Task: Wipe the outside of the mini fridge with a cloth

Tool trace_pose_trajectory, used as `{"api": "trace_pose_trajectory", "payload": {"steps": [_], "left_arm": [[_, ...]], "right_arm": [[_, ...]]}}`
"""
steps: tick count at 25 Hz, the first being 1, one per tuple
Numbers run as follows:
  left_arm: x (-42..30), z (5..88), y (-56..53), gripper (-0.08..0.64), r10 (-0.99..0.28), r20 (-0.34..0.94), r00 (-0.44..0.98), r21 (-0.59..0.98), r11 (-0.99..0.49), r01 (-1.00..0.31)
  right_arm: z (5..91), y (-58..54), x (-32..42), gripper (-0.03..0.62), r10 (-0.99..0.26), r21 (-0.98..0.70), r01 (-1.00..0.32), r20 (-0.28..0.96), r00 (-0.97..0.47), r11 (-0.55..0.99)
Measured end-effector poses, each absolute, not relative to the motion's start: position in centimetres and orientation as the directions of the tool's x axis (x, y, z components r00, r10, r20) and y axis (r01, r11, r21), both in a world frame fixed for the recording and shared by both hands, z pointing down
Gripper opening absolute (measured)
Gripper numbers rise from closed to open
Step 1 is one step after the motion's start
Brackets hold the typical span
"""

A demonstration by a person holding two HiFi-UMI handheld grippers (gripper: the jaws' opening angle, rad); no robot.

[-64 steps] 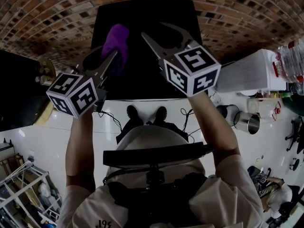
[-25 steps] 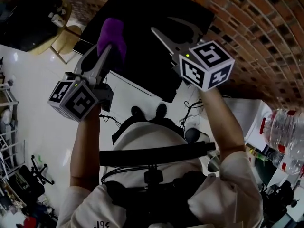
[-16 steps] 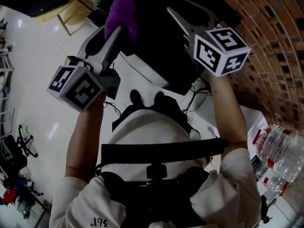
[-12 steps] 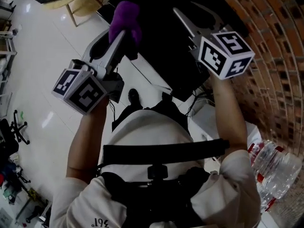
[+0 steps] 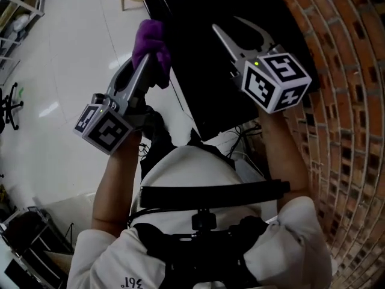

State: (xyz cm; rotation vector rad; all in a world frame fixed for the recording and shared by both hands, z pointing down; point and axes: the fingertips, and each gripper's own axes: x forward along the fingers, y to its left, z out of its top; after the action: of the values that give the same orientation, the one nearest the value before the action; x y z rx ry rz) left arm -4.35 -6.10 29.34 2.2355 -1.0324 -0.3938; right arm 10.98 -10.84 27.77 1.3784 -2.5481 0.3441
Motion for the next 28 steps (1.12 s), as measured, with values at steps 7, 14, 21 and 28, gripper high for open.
{"api": "trace_pose_trajectory", "payload": {"steps": [7, 14, 21, 28], "left_arm": [[-8.1, 30.6, -9.7, 0.11, -0.872, -0.022, 0.489, 0.699, -0.363, -0.616], [-8.0, 31.6, -14.4, 0.112, -0.891, -0.037, 0.453, 0.689, -0.351, -0.634], [-7.6, 34.4, -16.4, 0.112, -0.882, -0.006, 0.471, 0.708, -0.337, -0.621], [-7.6, 37.0, -17.1, 0.112, -0.883, 0.013, 0.469, 0.727, -0.314, -0.611]], "right_arm": [[27.9, -11.4, 10.2, 0.166, -0.77, -0.093, -0.823, 0.307, -0.56, 0.561], [27.9, -11.4, 9.8, 0.167, -0.759, -0.093, -0.813, 0.312, -0.572, 0.575], [28.0, -11.3, 9.8, 0.167, -0.755, -0.095, -0.809, 0.311, -0.577, 0.579], [28.0, -11.4, 9.8, 0.166, -0.756, -0.093, -0.809, 0.309, -0.577, 0.58]]}}
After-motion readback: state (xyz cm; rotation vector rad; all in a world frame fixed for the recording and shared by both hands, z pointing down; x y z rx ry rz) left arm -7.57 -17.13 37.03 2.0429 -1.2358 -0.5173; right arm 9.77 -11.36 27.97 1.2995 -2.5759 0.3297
